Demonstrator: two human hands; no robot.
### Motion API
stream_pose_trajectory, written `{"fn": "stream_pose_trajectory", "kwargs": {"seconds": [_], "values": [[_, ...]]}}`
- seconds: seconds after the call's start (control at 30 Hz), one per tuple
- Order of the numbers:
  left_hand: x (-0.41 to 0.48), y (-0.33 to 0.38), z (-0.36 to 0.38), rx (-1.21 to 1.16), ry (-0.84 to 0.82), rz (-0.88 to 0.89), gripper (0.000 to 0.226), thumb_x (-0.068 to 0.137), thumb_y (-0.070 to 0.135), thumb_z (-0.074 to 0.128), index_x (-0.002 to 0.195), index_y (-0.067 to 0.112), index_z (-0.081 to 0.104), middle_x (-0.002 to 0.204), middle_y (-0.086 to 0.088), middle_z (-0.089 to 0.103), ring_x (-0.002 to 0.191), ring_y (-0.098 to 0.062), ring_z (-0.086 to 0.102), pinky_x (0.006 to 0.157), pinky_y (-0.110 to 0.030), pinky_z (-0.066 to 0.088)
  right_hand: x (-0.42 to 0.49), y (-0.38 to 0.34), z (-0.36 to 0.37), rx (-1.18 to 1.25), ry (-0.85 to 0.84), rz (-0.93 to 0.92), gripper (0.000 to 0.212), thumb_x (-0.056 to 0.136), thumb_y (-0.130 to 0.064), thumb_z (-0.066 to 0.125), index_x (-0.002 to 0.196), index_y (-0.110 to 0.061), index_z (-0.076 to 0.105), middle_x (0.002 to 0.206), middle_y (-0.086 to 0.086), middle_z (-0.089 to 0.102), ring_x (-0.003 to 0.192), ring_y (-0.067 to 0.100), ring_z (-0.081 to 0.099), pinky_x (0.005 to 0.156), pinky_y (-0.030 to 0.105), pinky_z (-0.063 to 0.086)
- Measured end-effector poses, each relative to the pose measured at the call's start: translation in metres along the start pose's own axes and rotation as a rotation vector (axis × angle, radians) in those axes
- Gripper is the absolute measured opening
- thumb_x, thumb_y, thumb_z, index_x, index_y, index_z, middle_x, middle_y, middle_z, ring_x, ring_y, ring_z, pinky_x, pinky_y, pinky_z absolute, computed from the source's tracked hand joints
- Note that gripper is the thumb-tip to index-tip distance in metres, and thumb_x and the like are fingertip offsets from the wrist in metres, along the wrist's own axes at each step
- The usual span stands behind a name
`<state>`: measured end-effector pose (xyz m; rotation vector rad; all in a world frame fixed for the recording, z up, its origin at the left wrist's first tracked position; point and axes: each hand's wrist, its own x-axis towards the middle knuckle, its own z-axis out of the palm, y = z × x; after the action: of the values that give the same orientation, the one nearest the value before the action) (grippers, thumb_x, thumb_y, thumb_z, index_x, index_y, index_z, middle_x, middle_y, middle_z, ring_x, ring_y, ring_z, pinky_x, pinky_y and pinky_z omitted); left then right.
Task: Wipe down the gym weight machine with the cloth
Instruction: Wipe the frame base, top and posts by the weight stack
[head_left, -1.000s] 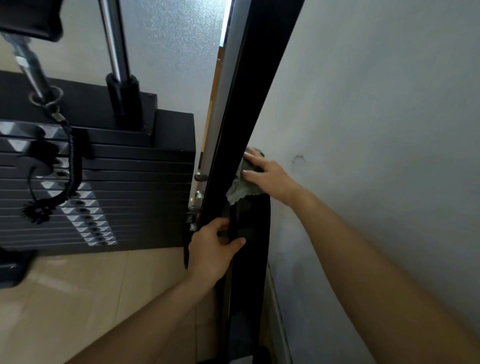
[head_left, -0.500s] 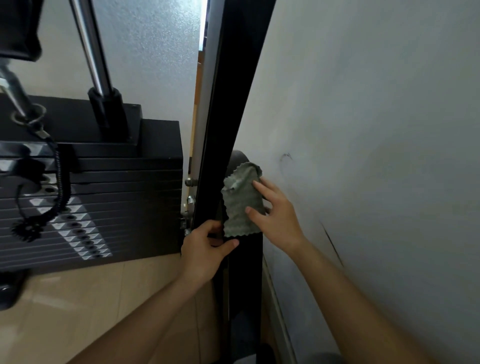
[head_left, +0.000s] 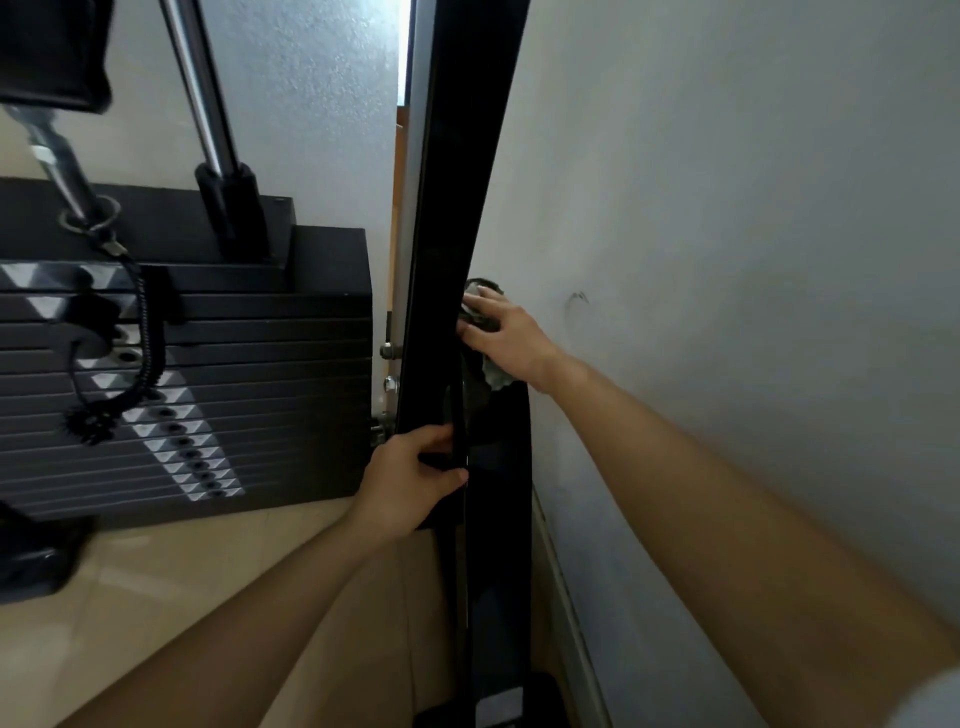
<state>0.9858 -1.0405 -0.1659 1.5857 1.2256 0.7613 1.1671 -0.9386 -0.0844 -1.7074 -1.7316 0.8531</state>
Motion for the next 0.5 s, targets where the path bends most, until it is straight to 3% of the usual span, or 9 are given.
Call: {"fn": "stream_pose_trajectory", "kwargs": {"seconds": [0.1,0.23,0.33,0.43,0.5], "values": [[0.000,0.002,-0.011,0.097,0.081,0.005,0.032,0.084,0.015,0.079,0.114,0.026,0.075,0.096,0.024,0.069,0.083,0.005,0.068,0.090,-0.027,0.058,-0.025,0.008,0.008,0.018,0.027,-0.029,0.056,0.095,-0.029,0.068,0.147,-0.022,0.049,0.165,-0.005,0.021,0.150,0.012,0.021,0.116,0.021,0.019],[-0.008,0.016,-0.018,0.129,0.284,0.140,0.023,0.086,0.010,0.071,0.103,0.024,0.076,0.092,0.017,0.071,0.081,0.006,0.066,0.079,-0.018,0.053,-0.057,0.017,0.011,-0.037,0.015,-0.072,0.069,0.091,-0.021,0.072,0.152,-0.020,0.040,0.167,-0.003,0.011,0.153,0.013,0.012,0.124,0.030,0.017],[-0.010,0.023,-0.015,0.144,0.347,0.323,0.019,0.090,0.010,0.068,0.106,0.019,0.074,0.099,0.009,0.070,0.087,0.000,0.065,0.079,-0.020,0.056,-0.079,0.021,0.016,-0.139,0.009,-0.157,0.080,0.086,-0.015,0.078,0.154,-0.016,0.037,0.167,0.003,0.010,0.152,0.015,0.012,0.119,0.017,0.016],[-0.001,0.031,-0.008,0.223,0.358,0.545,0.019,0.095,0.012,0.065,0.112,0.014,0.071,0.108,0.003,0.066,0.098,-0.010,0.064,0.084,-0.026,0.054,-0.100,0.028,0.019,-0.064,0.063,-0.220,0.077,0.079,-0.007,0.083,0.147,-0.010,0.047,0.161,0.008,0.027,0.146,0.011,0.028,0.114,0.010,0.025],[0.009,0.038,-0.003,0.369,0.314,0.704,0.021,0.095,0.014,0.065,0.115,0.012,0.069,0.114,-0.002,0.065,0.105,-0.017,0.060,0.089,-0.029,0.049,-0.110,0.029,0.013,0.126,0.131,-0.181,0.067,0.082,-0.001,0.077,0.143,-0.013,0.053,0.150,0.006,0.048,0.135,0.011,0.047,0.113,0.028,0.041]]}}
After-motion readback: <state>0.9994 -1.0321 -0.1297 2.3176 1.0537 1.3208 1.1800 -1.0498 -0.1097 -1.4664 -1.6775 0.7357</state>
